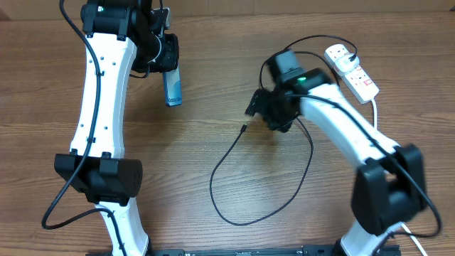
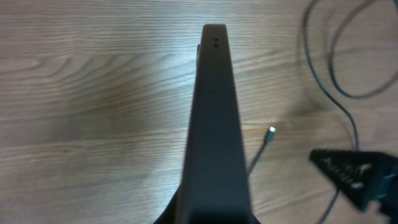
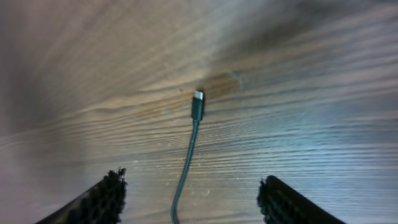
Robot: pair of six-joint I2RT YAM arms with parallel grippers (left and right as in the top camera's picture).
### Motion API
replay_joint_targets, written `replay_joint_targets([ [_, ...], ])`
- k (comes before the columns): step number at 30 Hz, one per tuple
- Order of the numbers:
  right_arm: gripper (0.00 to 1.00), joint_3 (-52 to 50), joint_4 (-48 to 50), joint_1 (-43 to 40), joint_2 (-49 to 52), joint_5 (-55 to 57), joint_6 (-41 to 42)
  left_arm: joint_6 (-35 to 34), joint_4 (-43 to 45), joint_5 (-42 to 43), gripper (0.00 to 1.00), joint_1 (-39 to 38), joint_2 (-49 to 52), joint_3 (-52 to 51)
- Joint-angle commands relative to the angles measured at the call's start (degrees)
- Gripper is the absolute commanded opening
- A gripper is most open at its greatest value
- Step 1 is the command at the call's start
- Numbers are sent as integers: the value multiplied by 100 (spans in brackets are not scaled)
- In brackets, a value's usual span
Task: Plug charger to phone and switch on socket
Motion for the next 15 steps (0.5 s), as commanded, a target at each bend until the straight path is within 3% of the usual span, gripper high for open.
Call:
replay_joint_targets([
  [1, 64, 7, -4, 293, 415, 474, 422, -444, -28, -466, 4, -2, -15, -33],
  [3, 57, 7, 17, 393, 612, 564, 612, -442, -57, -468, 4, -2, -15, -33],
  [9, 51, 7, 271, 669, 883, 669, 992, -442, -68, -466, 4, -2, -15, -33],
  [15, 50, 7, 435, 977, 927, 1224, 1134, -442, -68, -463, 4, -2, -15, -33],
])
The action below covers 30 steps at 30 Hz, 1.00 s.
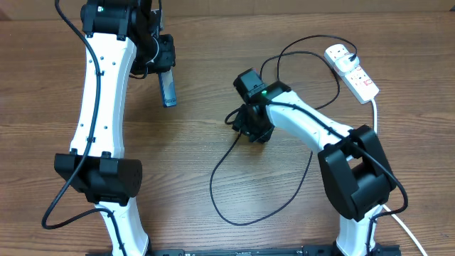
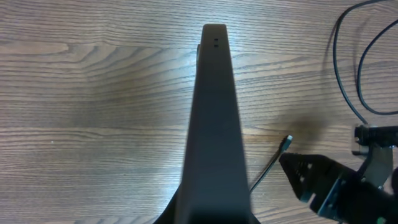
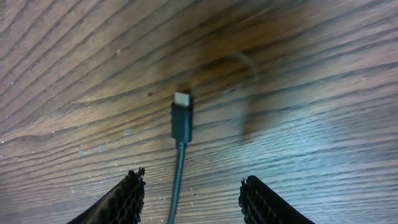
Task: Plug charger to phone and switch on socket
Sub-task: 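Lower the right gripper over the USB-C plug and grasp it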
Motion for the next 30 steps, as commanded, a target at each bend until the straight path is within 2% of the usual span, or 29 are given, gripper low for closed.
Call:
replay_joint_targets([
  [1, 50, 9, 81, 212, 42, 551, 173, -79, -2, -50, 4, -2, -15, 0],
  [15, 49, 11, 208, 225, 382, 809, 151, -79, 11, -35, 4, -2, -15, 0],
  [30, 46, 11, -243, 199, 398, 992, 160, -79, 22, -35, 4, -2, -15, 0],
])
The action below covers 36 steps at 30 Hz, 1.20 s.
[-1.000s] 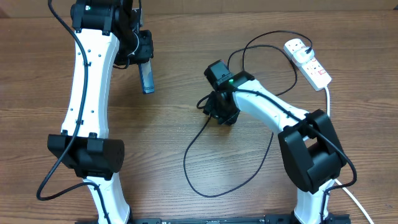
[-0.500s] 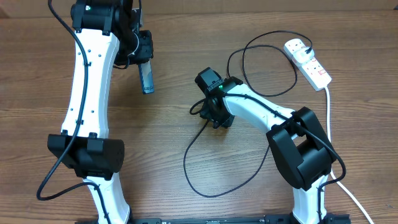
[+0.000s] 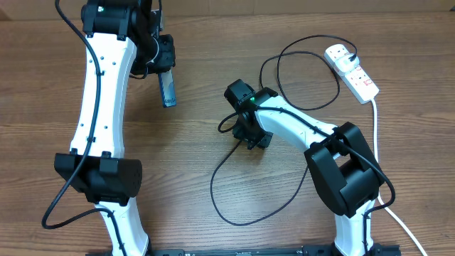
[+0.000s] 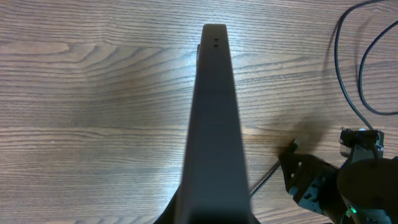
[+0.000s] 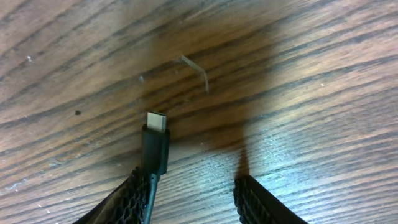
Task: Plug charger to phone and switch on socket
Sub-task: 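Lower the right gripper over the USB-C plug and grasp it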
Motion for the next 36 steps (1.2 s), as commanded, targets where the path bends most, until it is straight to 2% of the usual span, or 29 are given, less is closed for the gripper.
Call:
replay_joint_targets([
  [1, 46, 7, 50, -35, 63, 70, 66, -79, 17, -20, 4, -2, -15, 11],
  [8, 34, 7, 153, -35, 66, 68, 221, -79, 22, -20, 4, -2, -15, 11],
  [27, 24, 7, 249, -9, 450, -55, 280, -76, 22, -20, 4, -2, -15, 11],
  [33, 15, 9, 212, -9, 450, -63, 280, -76, 26, -20, 4, -2, -15, 11],
  [36, 14, 9, 219, -9, 450, -173, 280, -76, 37, -20, 4, -2, -15, 11],
])
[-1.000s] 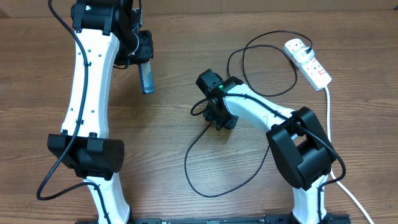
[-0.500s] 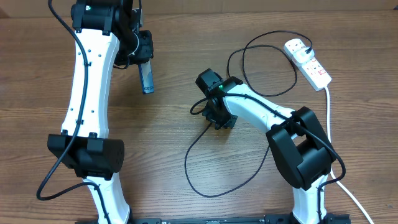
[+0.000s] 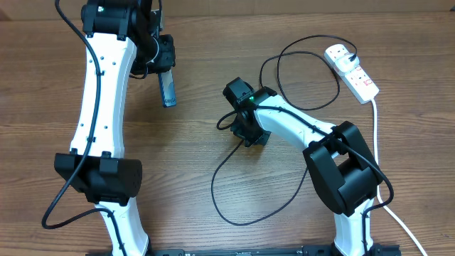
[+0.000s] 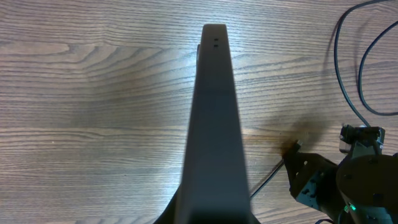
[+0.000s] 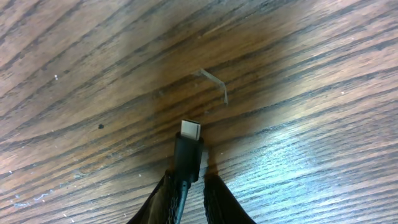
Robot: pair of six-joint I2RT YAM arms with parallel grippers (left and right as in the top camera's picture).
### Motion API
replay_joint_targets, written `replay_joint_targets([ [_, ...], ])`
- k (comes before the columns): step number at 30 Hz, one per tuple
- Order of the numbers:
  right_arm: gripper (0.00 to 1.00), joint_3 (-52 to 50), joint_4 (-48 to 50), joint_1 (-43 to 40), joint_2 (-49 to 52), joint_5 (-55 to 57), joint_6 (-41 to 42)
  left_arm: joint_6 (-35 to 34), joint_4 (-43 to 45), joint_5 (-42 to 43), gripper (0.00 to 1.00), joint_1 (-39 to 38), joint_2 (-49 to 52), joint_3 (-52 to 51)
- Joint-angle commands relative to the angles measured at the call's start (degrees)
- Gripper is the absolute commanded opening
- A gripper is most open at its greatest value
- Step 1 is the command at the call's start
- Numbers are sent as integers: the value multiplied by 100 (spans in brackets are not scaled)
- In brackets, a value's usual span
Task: Plug charger to phone and switch on socket
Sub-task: 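Lower the right gripper over the USB-C plug and grasp it, then lift the plug with the right gripper toward the phone held by left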
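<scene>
The dark phone hangs edge-on over the table at the far left, and my left gripper is shut on its upper end. In the left wrist view the phone fills the middle and hides my fingers. The black charger plug lies on the wood with its metal tip pointing away. My right gripper is down at the table, its fingers closed round the plug's rear. From above, the right gripper is at the table's middle.
A white socket strip lies at the far right with the charger plugged in. The black cable loops from it across the table's middle and front. A white lead runs down the right side.
My right gripper's fingers stood apart with the plug beside the left one; now they are closed in on the plug. The left arm and phone have not moved.
My right gripper was open above the plug lying on the table. It then stood lower and closer, the plug between its open fingers. Then it was at the table by the plug, and now it is shut on it. The left gripper held the phone throughout.
</scene>
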Motion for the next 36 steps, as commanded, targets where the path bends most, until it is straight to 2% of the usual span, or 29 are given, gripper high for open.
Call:
replay_joint_targets([
  [1, 14, -66, 26, -9, 358, -155, 22, -76, 35, -20, 4, -2, -15, 11],
  [8, 4, -66, 66, -13, 358, -249, 22, -79, 39, -17, 4, -2, -15, 11],
  [15, 4, -44, 107, -15, 358, -240, -4, -76, 35, -4, 4, -2, -15, 11],
  [21, 4, 337, -37, -20, 273, -243, -393, -74, 61, 258, 4, -2, -15, 11],
  [30, 4, 922, -284, -20, -743, -457, -896, 85, 396, 1746, 4, 125, -15, 13],
  [36, 4, 922, -354, -4, -2081, -909, -1646, 339, 702, 3757, 4, 592, -15, 13],
])
